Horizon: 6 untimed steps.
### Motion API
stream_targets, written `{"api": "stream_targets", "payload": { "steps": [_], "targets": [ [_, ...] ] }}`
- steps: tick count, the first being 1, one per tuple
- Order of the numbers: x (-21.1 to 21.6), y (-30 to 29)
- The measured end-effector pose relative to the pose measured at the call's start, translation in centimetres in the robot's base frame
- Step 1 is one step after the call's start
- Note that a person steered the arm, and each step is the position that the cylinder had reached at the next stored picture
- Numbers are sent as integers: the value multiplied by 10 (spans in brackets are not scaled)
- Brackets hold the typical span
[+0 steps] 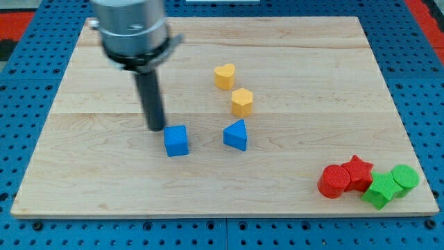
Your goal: Push the blue cube right and down
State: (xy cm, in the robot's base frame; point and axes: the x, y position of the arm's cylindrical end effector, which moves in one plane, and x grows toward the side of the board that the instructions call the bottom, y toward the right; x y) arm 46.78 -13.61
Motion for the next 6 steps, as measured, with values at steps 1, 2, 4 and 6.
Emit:
{"api": "stream_targets", "payload": {
  "steps": [1,2,4,6],
  "targets": [
    [0,-18],
    [71,-12],
    [79,-44],
    [34,-6]
  ]
}}
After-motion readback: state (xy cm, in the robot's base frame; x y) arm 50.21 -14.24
